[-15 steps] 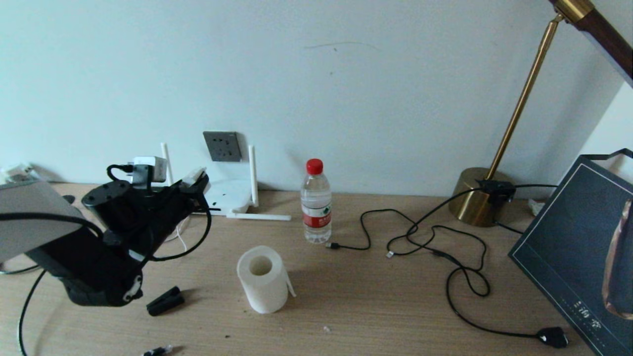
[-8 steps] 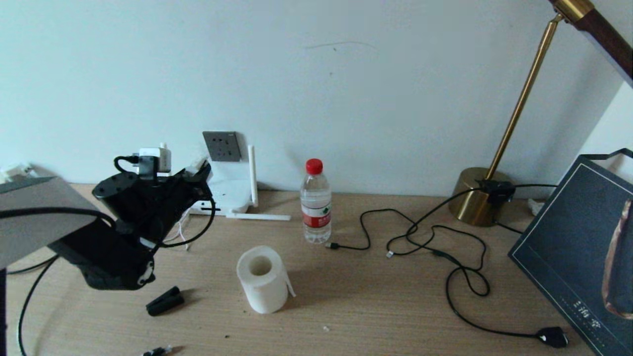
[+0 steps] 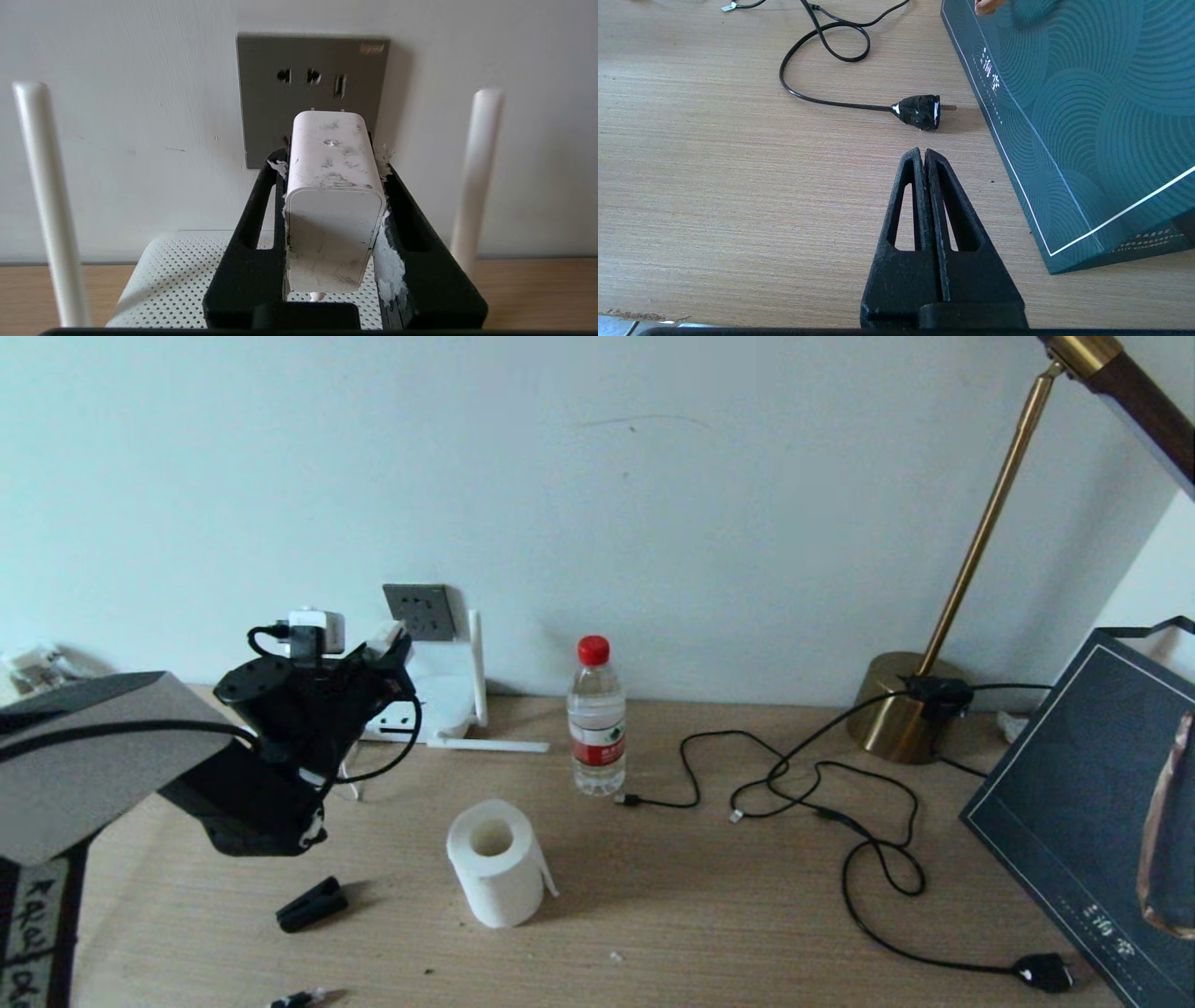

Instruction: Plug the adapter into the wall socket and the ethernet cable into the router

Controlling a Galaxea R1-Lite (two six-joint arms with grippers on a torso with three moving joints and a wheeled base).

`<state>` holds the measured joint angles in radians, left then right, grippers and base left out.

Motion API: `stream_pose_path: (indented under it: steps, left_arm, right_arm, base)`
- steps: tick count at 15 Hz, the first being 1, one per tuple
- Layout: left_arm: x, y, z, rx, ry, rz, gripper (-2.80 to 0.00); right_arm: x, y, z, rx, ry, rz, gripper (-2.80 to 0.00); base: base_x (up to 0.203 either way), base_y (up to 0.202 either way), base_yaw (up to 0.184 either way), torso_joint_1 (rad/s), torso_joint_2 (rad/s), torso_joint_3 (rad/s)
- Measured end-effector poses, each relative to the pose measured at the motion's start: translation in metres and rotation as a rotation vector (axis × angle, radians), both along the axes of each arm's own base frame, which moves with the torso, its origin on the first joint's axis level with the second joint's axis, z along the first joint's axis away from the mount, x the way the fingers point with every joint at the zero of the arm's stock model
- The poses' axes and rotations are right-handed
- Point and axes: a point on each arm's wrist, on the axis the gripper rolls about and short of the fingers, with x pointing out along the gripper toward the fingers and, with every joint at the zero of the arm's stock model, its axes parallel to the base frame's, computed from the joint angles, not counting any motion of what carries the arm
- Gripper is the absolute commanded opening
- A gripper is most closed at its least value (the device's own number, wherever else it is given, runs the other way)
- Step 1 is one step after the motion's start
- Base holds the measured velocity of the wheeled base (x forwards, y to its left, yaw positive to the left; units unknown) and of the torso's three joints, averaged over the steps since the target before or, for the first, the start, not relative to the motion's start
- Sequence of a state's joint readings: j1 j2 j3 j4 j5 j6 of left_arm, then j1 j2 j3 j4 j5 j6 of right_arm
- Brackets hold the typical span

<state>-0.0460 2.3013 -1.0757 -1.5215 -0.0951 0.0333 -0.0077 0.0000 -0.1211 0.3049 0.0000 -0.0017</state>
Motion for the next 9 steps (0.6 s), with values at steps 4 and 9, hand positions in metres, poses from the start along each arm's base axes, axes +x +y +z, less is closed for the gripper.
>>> stream_pose_path:
  steps: [4,9]
  left_arm:
    - [0.011,-0.001,-0.003,-0.001,-0.021,-0.001,-2.80]
    - [0.019,-0.004,0.002,-0.001,-0.030,-0.006,-2.80]
  right_arm:
    - [0.000,0.000,0.000,-0.001,0.000,0.000,-2.80]
    - [0.000,0.000,0.000,0.000,0.000,0.000,-2.80]
  base:
    - [0.000,0.000,0.000,0.000,0.00,0.000]
    - [0.000,0.000,0.000,0.000,0.00,0.000]
